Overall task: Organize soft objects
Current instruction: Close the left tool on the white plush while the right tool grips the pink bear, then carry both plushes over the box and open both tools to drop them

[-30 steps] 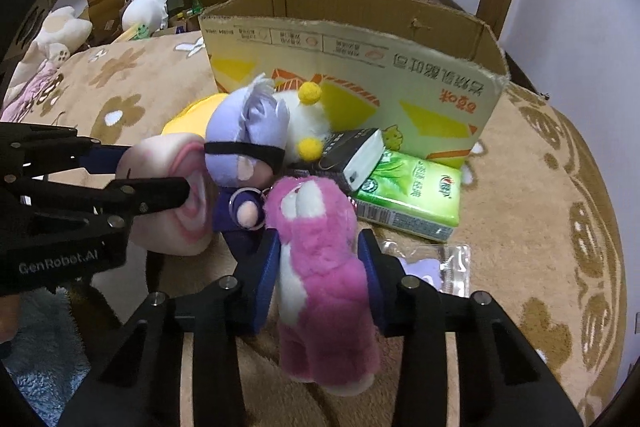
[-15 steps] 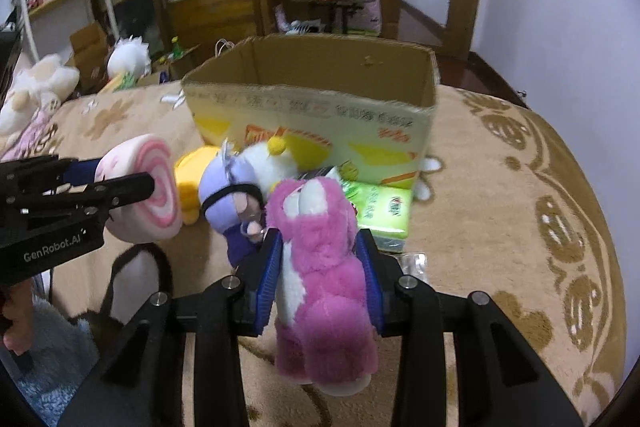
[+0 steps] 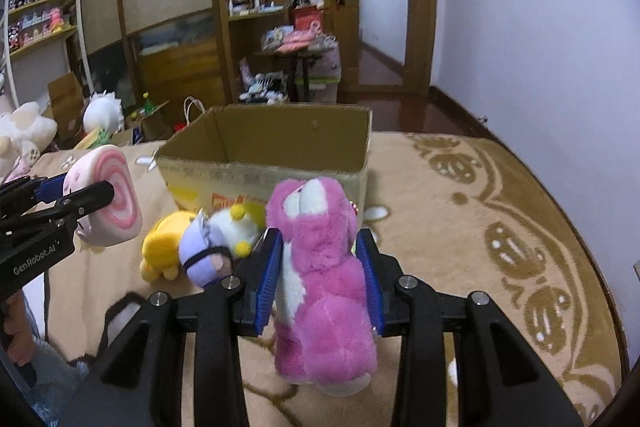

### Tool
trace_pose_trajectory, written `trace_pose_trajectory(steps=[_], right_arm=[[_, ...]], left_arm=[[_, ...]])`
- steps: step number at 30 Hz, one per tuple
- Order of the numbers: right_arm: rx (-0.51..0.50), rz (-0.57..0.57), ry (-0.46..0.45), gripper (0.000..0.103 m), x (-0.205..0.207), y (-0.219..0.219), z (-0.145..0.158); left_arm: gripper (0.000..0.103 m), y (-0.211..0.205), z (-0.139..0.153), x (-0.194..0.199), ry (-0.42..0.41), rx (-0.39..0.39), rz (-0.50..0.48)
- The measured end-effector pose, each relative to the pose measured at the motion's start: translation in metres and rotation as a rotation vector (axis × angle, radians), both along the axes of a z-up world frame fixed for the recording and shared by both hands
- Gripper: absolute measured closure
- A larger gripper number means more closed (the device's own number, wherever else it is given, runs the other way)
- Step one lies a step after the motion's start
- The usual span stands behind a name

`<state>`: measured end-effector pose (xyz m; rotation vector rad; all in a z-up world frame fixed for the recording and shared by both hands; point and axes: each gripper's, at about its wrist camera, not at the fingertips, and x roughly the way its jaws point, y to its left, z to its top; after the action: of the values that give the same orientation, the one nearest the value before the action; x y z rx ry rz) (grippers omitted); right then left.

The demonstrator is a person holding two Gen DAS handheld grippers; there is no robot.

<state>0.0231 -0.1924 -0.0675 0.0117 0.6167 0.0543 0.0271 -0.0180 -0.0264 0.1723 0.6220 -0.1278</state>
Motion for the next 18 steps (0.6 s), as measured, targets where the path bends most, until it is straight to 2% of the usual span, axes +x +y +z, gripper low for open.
trace_pose_trajectory(steps=[10,18], right_arm=[[-0.027,-0.036,-0.113,0.064,0.007,0.003,0.028],[-0.049,-0.021,-0.171,0.064,0.019,0.004,0.046]], left_arm=[[0.062,-0.006,0.017,0.005,-0.059,0.007,-0.039],[0.062,-0.006,0.047,0.022,-0.107,0.027,-0.033]])
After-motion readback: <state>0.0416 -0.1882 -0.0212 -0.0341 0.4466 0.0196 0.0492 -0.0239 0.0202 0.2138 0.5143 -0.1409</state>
